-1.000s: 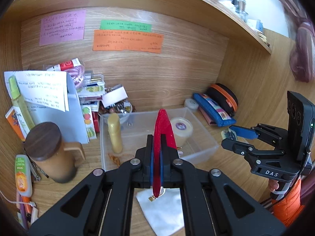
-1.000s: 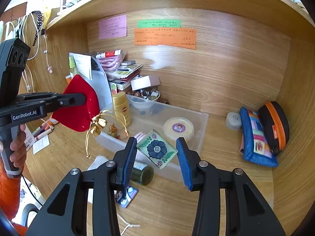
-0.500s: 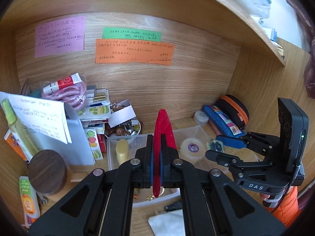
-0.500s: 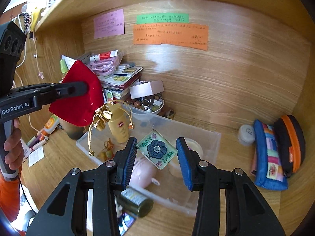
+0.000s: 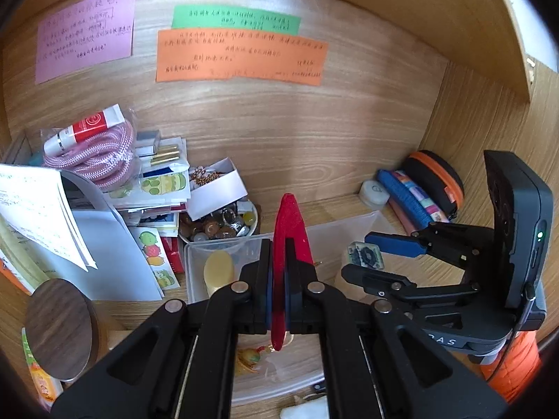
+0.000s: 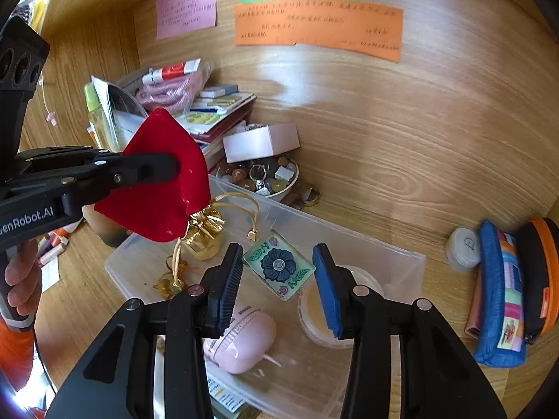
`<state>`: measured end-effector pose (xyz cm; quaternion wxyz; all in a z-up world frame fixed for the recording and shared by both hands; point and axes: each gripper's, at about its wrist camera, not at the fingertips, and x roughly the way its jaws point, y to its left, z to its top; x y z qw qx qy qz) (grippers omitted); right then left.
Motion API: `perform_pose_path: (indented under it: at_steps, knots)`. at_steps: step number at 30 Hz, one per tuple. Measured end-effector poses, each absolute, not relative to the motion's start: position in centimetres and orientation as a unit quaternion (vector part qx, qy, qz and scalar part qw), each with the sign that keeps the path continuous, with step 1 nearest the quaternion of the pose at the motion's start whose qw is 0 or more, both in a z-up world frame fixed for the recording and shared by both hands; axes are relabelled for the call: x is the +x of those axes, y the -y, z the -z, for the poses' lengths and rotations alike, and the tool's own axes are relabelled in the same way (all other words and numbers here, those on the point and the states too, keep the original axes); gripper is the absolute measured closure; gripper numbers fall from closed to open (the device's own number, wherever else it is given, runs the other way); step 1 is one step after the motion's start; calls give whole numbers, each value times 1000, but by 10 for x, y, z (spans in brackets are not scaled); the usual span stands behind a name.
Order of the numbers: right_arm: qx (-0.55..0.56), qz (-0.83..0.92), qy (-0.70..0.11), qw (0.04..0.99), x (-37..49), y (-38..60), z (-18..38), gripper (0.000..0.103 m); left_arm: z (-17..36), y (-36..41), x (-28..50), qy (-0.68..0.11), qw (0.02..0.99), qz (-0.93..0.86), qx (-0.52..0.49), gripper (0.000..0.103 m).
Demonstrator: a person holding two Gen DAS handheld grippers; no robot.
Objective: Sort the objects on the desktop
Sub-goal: 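Carry the red pouch with the left tool over the clear box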
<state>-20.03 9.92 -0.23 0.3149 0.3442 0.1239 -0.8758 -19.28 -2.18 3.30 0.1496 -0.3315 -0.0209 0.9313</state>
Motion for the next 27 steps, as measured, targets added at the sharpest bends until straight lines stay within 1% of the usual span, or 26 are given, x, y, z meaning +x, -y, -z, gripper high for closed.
perform_pose_path:
  at_steps: [15, 27]
  knots:
    - [376, 855, -157, 320, -219, -68, 31, 65, 11, 20, -200, 7, 151, -915, -374, 100]
    - [403, 840, -186, 313, -226, -47, 46, 65, 24, 31, -198, 5, 157, -908, -388, 100]
